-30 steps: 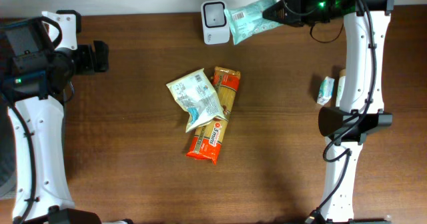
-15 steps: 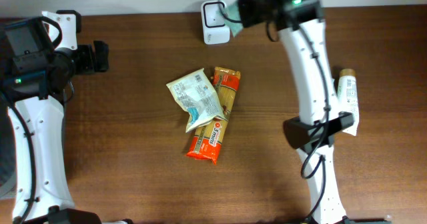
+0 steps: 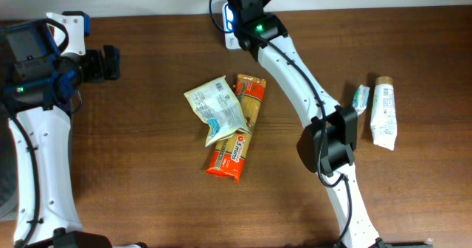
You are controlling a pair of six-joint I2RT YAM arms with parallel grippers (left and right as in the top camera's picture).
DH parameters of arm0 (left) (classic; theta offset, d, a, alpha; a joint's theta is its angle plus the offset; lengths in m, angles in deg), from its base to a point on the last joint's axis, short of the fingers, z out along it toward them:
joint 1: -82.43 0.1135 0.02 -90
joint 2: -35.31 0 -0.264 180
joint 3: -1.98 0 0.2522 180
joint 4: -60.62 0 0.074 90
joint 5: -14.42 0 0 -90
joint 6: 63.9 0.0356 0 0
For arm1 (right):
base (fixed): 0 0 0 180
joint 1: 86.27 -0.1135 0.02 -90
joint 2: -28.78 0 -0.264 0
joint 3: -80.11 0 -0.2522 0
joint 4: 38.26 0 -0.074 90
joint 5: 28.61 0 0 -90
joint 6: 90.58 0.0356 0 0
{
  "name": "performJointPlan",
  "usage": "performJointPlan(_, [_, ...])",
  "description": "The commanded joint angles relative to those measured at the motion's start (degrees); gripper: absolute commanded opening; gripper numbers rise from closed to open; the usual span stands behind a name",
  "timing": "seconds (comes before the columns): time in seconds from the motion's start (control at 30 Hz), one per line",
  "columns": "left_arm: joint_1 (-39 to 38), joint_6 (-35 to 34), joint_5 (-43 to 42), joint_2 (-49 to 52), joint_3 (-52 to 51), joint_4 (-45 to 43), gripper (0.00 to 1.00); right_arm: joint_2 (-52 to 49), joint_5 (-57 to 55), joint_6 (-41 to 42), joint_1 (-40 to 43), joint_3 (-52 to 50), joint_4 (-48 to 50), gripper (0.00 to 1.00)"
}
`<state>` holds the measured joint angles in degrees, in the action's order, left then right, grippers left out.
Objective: Scan the item barcode
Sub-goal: 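Carry the wipes pack right and drop it near the tube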
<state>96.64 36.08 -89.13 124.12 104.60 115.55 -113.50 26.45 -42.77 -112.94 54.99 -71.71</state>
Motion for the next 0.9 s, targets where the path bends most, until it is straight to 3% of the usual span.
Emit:
performJointPlan(0.0, [0.2, -0.5, -0.6, -0.7, 0.2, 0.0, 0.99, 0.2, 5.4, -7.5, -0.2, -5.6, 8.5, 0.04])
performJointPlan(0.13, [0.2, -0.5, -0.6, -0.7, 0.2, 0.0, 0.99, 0.1, 6.0, -13.0, -0.2, -13.5, 17.4, 0.04])
performJointPlan(0.3, [0.2, -0.5, -0.7, -0.7, 0.2, 0.0, 0.99, 0.1, 6.1, -13.1, -0.2, -15.0, 21.7, 0.04])
performJointPlan(0.87, [0.2, -0.5, -0.6, -0.7, 0.2, 0.0, 0.99, 0.1, 6.3, -12.8, -0.3, -15.0, 20.3, 0.04])
